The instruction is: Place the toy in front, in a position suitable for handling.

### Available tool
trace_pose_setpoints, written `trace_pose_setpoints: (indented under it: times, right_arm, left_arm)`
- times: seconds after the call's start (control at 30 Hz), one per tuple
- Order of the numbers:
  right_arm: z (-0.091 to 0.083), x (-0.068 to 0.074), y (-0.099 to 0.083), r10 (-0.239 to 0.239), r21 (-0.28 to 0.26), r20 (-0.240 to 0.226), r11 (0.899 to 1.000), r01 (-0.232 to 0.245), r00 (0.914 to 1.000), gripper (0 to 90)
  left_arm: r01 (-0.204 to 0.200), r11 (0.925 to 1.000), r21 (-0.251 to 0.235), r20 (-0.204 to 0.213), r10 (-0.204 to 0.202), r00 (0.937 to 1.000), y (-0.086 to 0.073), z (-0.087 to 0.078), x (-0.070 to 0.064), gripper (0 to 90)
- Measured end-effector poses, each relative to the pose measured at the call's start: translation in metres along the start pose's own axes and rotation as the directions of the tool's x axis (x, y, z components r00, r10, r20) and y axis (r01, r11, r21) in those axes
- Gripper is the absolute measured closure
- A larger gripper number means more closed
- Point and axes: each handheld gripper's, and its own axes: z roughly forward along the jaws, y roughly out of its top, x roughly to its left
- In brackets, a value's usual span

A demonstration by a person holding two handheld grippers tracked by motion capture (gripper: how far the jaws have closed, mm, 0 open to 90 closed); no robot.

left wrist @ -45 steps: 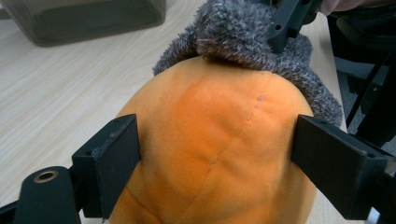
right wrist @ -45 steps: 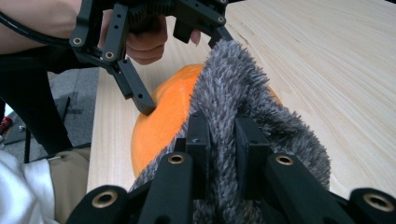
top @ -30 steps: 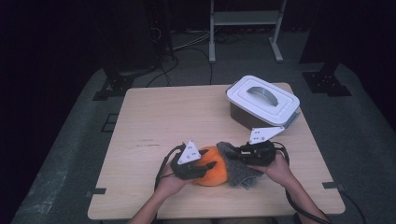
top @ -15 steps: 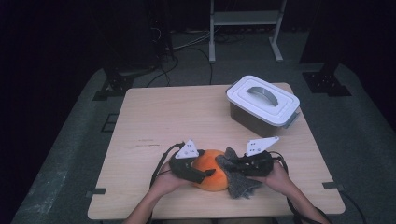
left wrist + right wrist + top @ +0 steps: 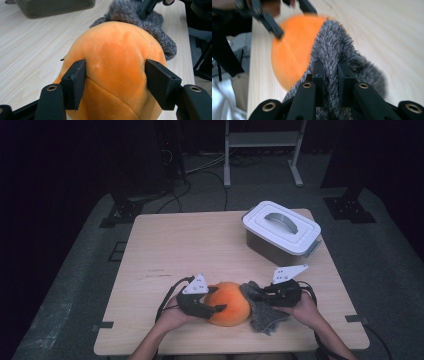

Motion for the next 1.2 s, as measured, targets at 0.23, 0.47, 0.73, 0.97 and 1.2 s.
trace_pose_setpoints:
  times: [0.23,0.47,0.73,0.97,1.2]
  right_arm:
    - [0.019,0.013,0.024,-0.06,-0.014,-0.039,0.998,0.059,0.9975,78.0]
    - [0.022,0.02,0.022,-0.101,-0.014,-0.072,0.995,0.1,0.9923,78.0]
    - [0.016,0.008,0.019,-0.048,-0.022,-0.052,0.999,0.047,0.9975,77.5]
    - [0.01,-0.003,0.037,-0.047,-0.05,-0.014,0.998,0.046,0.9988,77.6]
    - [0.023,-0.01,0.036,-0.042,-0.013,-0.013,0.999,0.042,0.999,77.6]
  left_arm:
    - [-0.01,0.9999,0.005,0.018,0.01,0.9998,0.002,-0.007,0.003,24.7]
    - [-0.008,0.9997,0.024,0.024,0.007,0.9997,0.004,0.002,0.005,9.3]
    - [-0.054,0.9985,0.009,-0.051,0.054,0.9972,0.003,0.0,0.001,48.4]
    - [-0.026,0.9976,-0.065,-0.197,0.013,0.9803,0.01,0.004,-0.001,51.9]
    - [0.009,0.9982,-0.059,-0.173,-0.019,0.9847,0.006,0.003,-0.001,44.0]
